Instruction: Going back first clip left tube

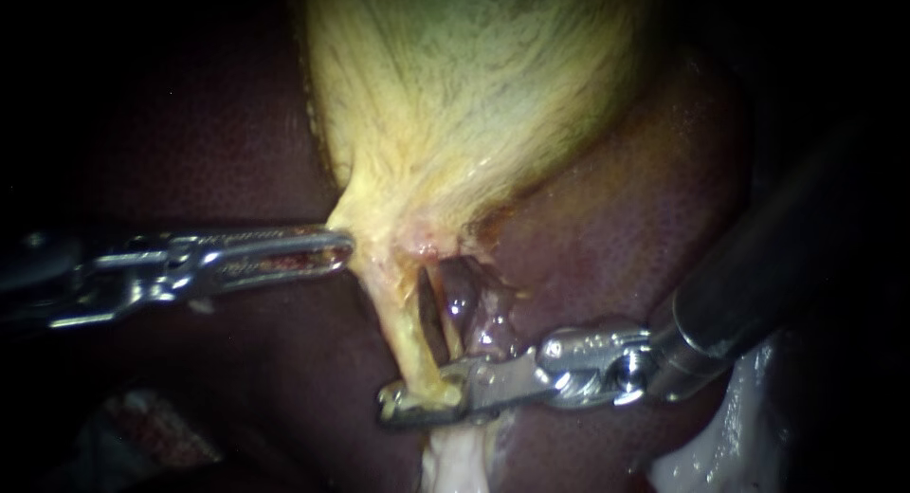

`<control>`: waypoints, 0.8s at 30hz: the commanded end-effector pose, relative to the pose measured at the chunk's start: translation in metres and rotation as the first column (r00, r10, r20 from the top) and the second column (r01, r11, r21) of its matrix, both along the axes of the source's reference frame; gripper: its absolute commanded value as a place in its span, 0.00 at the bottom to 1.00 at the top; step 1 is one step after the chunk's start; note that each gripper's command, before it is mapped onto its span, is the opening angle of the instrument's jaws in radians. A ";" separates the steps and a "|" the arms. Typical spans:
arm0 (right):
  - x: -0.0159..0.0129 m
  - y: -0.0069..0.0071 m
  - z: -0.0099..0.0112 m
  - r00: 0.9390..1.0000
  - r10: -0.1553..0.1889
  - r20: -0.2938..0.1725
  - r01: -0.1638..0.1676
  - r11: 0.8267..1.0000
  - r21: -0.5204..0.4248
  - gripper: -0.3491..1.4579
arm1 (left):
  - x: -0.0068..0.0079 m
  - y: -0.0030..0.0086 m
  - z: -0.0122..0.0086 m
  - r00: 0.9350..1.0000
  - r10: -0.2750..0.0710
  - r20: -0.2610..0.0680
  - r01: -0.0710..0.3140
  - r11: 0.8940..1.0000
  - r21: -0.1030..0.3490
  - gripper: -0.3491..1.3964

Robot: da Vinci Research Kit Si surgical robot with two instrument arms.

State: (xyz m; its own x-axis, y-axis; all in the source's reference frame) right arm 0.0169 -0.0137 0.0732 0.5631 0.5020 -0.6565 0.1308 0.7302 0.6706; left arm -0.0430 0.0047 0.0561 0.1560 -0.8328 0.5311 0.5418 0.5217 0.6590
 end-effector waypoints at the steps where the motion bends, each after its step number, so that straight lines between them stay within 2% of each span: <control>1: 0.0000 -0.0001 0.0001 1.000 -0.001 0.000 0.001 1.000 -0.002 0.00 | 0.0000 0.0000 0.0000 1.000 0.001 0.001 -0.001 1.000 0.000 0.00; 16: 0.0001 -0.0004 0.0006 1.000 0.005 0.009 -0.005 1.000 0.009 0.02 | 0.0000 -0.0001 -0.0001 1.000 0.001 0.001 -0.001 1.000 0.000 0.00; 18: 0.0002 -0.0003 0.0006 1.000 0.021 -0.008 -0.021 1.000 0.018 0.24 | 0.0000 -0.0001 -0.0001 1.000 0.001 0.001 -0.001 1.000 0.000 0.00; 20: 0.0004 -0.0002 0.0006 0.999 0.015 -0.043 -0.016 1.000 -0.017 0.39 | 0.0001 -0.0001 -0.0001 1.000 0.001 0.001 -0.001 1.000 0.000 0.00; 21: 0.0006 -0.0002 0.0006 0.998 0.012 -0.062 -0.014 0.999 -0.041 0.44 | 0.0001 -0.0001 -0.0001 1.000 0.001 0.001 -0.001 1.000 0.000 0.00; 24: 0.0010 -0.0001 0.0006 0.995 0.018 -0.101 -0.028 0.995 -0.101 0.49 | 0.0001 -0.0001 -0.0001 1.000 0.001 0.001 -0.001 1.000 0.000 0.00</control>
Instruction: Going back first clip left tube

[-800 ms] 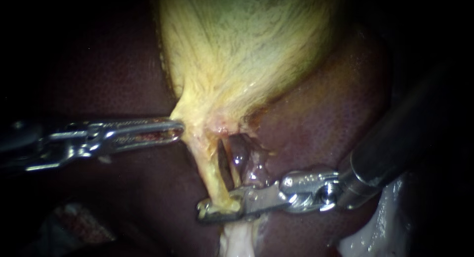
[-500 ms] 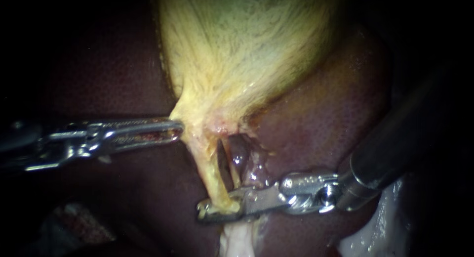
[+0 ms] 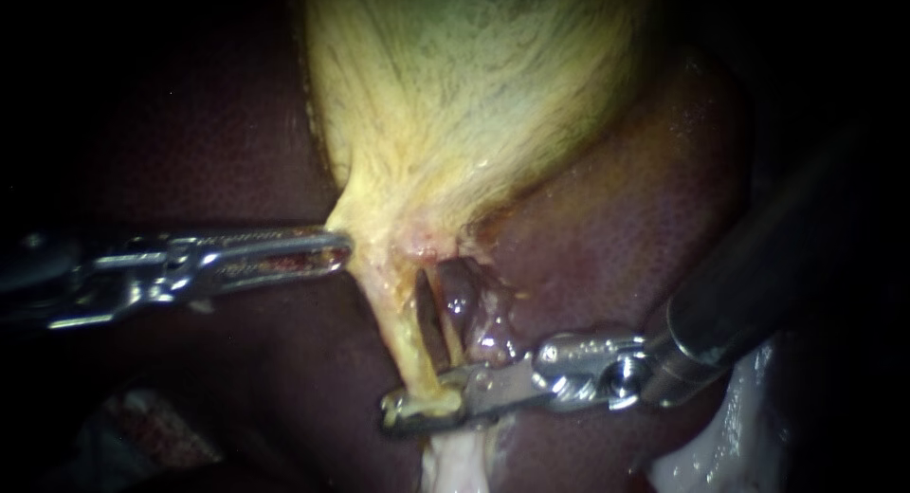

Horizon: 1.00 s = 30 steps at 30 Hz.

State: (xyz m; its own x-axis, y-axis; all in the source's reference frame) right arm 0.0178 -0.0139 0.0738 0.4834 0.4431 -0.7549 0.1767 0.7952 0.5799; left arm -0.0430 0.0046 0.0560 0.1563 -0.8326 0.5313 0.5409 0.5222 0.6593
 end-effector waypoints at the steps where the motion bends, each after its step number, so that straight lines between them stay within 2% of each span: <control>1: 0.0001 0.0001 0.0000 1.000 0.010 -0.004 -0.011 1.000 -0.018 0.50 | 0.0000 0.0000 -0.0001 1.000 0.000 0.000 0.000 1.000 0.000 0.00; 5: 0.0003 0.0003 0.0001 0.999 0.047 -0.007 -0.048 0.993 -0.109 0.52 | 0.0000 0.0000 -0.0002 1.000 0.000 0.000 0.000 1.000 0.000 0.00; 9: 0.0000 0.0006 0.0000 0.999 0.049 -0.016 -0.051 0.985 -0.165 0.52 | 0.0001 0.0000 -0.0002 1.000 0.000 0.000 0.000 1.000 0.001 0.00; 12: -0.0003 0.0010 0.0000 0.999 0.029 -0.034 -0.036 0.976 -0.213 0.52 | 0.0002 0.0000 -0.0002 1.000 0.000 0.000 0.000 1.000 0.001 0.00; 17: -0.0013 0.0015 -0.0005 0.999 0.023 -0.042 -0.033 0.971 -0.237 0.52 | 0.0002 0.0000 -0.0003 1.000 0.001 0.001 -0.001 1.000 0.001 0.00; 22: -0.0025 0.0020 -0.0012 0.999 0.032 -0.043 -0.042 0.968 -0.249 0.52 | 0.0003 -0.0001 -0.0003 1.000 0.001 0.001 -0.001 1.000 0.001 0.00; 30: -0.0061 0.0027 -0.0028 0.998 0.046 -0.039 -0.054 0.966 -0.251 0.52 | 0.0004 -0.0001 -0.0003 1.000 0.001 0.001 -0.001 1.000 0.001 0.00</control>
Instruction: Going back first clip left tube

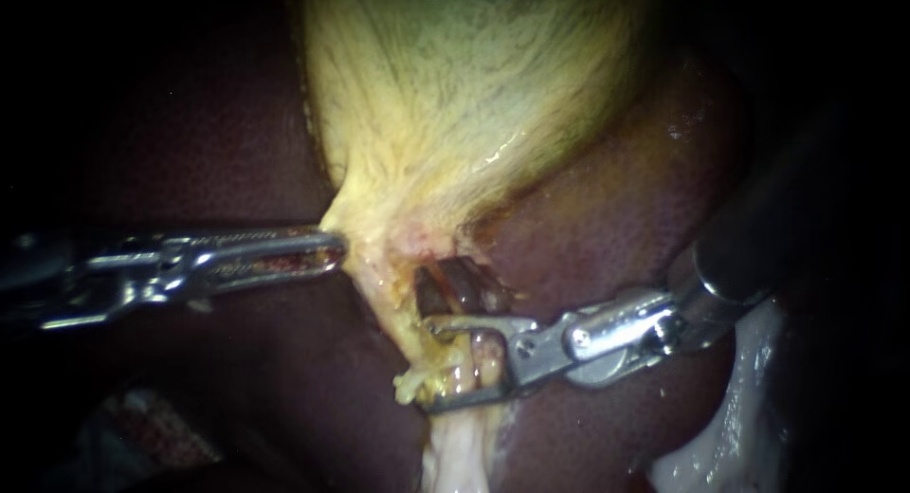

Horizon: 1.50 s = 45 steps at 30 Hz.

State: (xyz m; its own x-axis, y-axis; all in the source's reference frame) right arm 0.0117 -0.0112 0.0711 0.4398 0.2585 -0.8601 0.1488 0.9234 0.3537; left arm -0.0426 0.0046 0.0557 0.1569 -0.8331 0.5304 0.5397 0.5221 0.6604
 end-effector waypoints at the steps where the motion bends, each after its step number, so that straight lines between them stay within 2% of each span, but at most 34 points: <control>1: -0.0005 0.0001 -0.0003 1.000 0.004 0.000 -0.004 1.000 -0.004 0.52 | 0.0000 0.0000 0.0000 1.000 0.000 0.000 0.000 1.000 0.000 0.00; 5: -0.0025 0.0008 -0.0016 1.000 0.019 0.006 -0.019 0.999 -0.028 0.52 | 0.0000 0.0000 0.0002 1.000 0.001 0.001 -0.001 1.000 -0.001 0.00; 13: -0.0062 0.0018 -0.0047 1.000 0.013 0.001 -0.013 0.996 -0.091 0.52 | 0.0002 0.0000 0.0006 1.000 0.002 0.001 -0.002 1.000 -0.002 0.00; 18: -0.0070 0.0025 -0.0063 1.000 0.014 0.003 -0.013 0.991 -0.132 0.52 | 0.0001 0.0000 0.0008 1.000 0.002 0.001 -0.002 1.000 -0.002 0.00; 25: -0.0081 0.0036 -0.0082 1.000 -0.010 -0.007 0.008 0.981 -0.192 0.52 | 0.0002 0.0000 0.0009 1.000 0.002 0.001 -0.002 1.000 -0.003 0.00; 33: -0.0089 0.0035 -0.0086 1.000 -0.016 -0.011 0.014 0.981 -0.196 0.52 | 0.0000 0.0002 0.0016 1.000 0.001 0.000 -0.001 1.000 -0.004 0.00; 37: -0.0090 0.0036 -0.0087 1.000 -0.019 -0.012 0.016 0.980 -0.200 0.52 | -0.0005 0.0004 0.0026 1.000 -0.007 0.007 0.007 1.000 -0.011 0.00; 45: -0.0090 0.0037 -0.0089 1.000 -0.023 -0.014 0.019 0.979 -0.203 0.52 | -0.0027 0.0004 0.0068 1.000 0.011 0.023 -0.010 1.000 -0.018 0.00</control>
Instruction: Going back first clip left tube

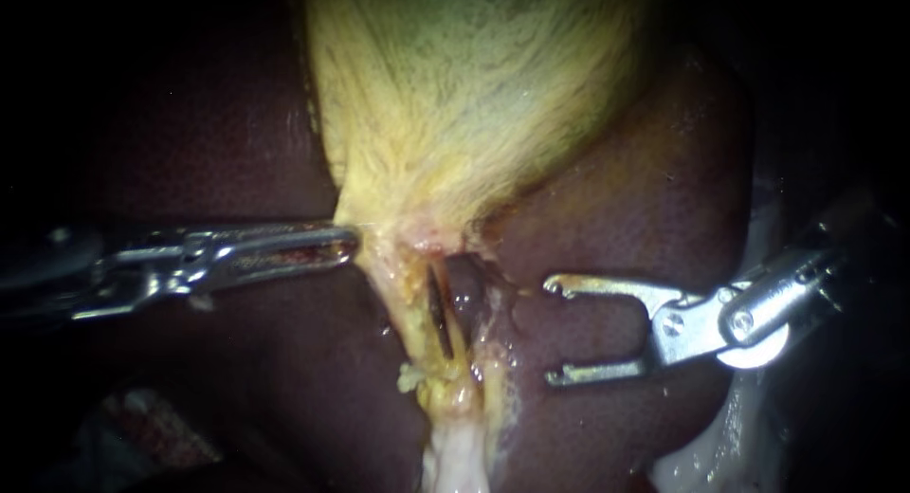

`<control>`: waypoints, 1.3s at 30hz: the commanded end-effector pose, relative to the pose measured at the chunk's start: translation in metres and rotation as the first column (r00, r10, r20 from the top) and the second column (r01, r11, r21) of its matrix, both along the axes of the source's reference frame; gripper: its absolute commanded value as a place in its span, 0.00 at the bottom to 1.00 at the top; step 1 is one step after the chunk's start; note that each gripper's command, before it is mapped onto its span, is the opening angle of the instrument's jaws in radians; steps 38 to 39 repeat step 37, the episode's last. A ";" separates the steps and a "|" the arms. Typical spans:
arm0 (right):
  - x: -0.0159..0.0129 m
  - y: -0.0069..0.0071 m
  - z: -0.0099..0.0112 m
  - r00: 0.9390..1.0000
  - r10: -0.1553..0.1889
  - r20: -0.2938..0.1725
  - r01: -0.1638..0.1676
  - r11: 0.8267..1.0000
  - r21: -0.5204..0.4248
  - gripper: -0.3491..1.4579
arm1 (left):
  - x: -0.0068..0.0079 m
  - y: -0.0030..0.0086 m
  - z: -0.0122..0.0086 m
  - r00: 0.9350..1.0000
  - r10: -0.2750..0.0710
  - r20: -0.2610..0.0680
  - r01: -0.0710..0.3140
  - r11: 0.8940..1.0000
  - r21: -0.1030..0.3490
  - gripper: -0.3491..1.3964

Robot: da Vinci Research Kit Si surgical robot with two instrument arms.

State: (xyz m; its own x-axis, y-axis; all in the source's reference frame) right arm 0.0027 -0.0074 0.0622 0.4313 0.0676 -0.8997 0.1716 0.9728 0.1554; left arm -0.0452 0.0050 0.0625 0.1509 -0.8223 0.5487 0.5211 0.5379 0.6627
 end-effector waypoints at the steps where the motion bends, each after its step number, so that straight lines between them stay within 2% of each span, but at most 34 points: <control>1: 0.0000 0.0000 0.0000 1.000 -0.001 -0.003 0.001 1.000 0.002 0.52 | -0.0004 0.0000 0.0003 1.000 0.004 0.001 -0.004 1.000 0.000 0.00; 6: 0.0000 0.0001 -0.0002 1.000 -0.003 -0.004 0.003 1.000 -0.002 0.52 | -0.0021 -0.0003 0.0010 1.000 0.014 0.009 -0.014 1.000 0.000 0.00; 12: -0.0001 0.0002 -0.0007 1.000 -0.010 -0.010 0.009 1.000 -0.009 0.52 | -0.0030 -0.0006 0.0014 1.000 0.019 0.013 -0.019 1.000 -0.001 0.00; 24: -0.0006 0.0005 -0.0011 1.000 -0.017 -0.022 0.017 1.000 -0.013 0.52 | -0.0038 -0.0009 0.0019 1.000 0.023 0.015 -0.023 1.000 -0.003 0.00; 39: -0.0006 0.0005 -0.0011 0.999 -0.022 -0.024 0.022 1.000 -0.011 0.52 | -0.0038 -0.0009 0.0020 1.000 0.024 0.016 -0.024 1.000 -0.003 0.00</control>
